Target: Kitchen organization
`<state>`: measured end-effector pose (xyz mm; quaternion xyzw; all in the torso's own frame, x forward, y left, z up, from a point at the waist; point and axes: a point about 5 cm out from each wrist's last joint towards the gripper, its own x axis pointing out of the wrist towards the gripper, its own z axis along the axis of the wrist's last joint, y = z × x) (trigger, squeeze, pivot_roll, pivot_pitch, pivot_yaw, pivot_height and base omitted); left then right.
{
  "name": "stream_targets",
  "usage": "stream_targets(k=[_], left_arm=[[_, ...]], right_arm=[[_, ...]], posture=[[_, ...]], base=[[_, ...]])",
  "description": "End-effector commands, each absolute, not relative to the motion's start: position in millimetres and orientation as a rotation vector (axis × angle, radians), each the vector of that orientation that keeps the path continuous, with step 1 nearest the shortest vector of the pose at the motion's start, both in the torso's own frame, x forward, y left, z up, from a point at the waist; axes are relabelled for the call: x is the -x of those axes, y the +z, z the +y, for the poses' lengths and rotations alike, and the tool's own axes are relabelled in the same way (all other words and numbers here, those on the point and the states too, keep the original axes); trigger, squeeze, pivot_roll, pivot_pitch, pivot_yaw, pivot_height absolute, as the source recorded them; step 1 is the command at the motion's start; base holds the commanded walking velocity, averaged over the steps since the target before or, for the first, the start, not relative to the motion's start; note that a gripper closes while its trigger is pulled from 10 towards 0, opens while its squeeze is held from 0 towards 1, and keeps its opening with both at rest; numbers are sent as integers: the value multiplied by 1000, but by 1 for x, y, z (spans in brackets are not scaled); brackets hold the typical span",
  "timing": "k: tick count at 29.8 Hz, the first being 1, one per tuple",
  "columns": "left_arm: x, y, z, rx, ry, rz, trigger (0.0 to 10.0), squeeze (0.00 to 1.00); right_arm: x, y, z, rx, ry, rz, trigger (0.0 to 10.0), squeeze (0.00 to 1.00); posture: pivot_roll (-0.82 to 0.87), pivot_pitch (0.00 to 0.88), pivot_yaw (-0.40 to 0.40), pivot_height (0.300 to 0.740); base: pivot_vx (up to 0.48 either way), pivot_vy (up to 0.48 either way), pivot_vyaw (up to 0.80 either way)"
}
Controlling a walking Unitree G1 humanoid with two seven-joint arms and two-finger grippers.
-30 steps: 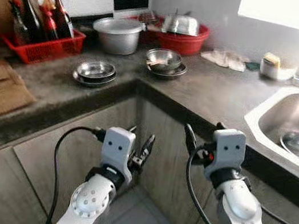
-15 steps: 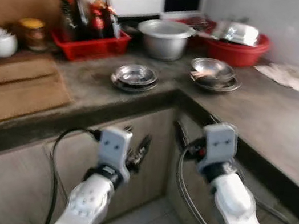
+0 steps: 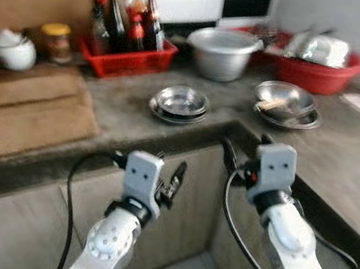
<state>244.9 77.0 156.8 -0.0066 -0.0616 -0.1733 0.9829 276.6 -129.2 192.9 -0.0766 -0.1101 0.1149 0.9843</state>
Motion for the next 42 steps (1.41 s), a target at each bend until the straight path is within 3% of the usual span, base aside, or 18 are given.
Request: stream_targets(k=[1,22,36,42], left_arm=[[-246,155,87,-9,-311,-117,10000,0],[-246,155,81,17,-337,-99,10000,0],[-236,150,65,64,-447,-75,10000,0],[-234,150,64,68,-454,-74,10000,0]], right_arm=[[-277,197,-117,139,278,-243,10000,0],[-295,217,-126,112,362,-261,10000,0],[-351,235,-156,185,518,43,10000,0],[-357,238,-154,199,609,144,10000,0]], posture=[[79,16,19,740],[76,24,22,740],[75,39,5,740],[83,41,-4,740]], base=[[300,0,800],[228,0,76],[0,0,0],[0,0,0]])
